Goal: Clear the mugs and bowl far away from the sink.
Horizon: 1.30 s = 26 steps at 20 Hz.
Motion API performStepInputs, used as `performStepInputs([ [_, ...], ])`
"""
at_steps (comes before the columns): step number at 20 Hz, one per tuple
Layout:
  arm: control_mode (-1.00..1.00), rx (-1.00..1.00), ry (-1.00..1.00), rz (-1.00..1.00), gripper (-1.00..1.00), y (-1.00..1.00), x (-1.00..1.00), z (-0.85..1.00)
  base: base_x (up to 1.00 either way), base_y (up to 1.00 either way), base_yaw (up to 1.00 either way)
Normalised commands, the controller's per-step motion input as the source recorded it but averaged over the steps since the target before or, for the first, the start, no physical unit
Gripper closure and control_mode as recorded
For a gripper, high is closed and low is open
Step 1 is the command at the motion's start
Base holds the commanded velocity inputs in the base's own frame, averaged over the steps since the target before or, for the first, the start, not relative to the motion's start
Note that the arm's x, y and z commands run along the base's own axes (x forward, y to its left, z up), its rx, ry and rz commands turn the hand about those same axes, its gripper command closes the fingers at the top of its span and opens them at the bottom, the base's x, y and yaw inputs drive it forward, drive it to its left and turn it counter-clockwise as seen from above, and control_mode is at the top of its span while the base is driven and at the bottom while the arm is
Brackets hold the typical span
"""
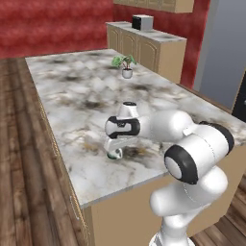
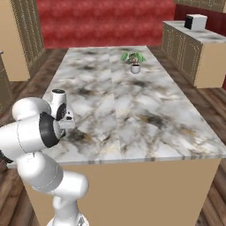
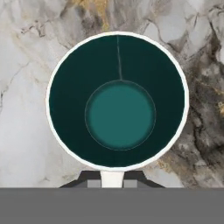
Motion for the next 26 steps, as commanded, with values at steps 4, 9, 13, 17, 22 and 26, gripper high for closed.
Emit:
performStepInputs([
  [4, -1.00, -0.06, 0.00, 0.17, -1.00, 0.16, 0.01, -0.50, 0.00, 0.00, 0.00],
  [9, -1.00, -0.05, 0.00, 0.14, -1.00, 0.01, 0.01, -0.25, 0.00, 0.00, 0.00],
  [13, -1.00, -0.01, 0.00, 0.11, -1.00, -0.04, 0.00, 0.05, 0.00, 0.00, 0.00],
  [17, -1.00, 0.00, -0.06, 0.07, -1.00, -0.17, -0.38, 0.62, 0.00, 0.00, 0.00],
  [22, -1.00, 0.00, -0.17, 0.03, -1.00, -0.24, -0.55, 0.36, 0.00, 0.00, 0.00],
  [26, -1.00, 0.00, -0.31, 0.00, -1.00, -0.30, -0.84, 0.67, 0.00, 0.00, 0.00],
])
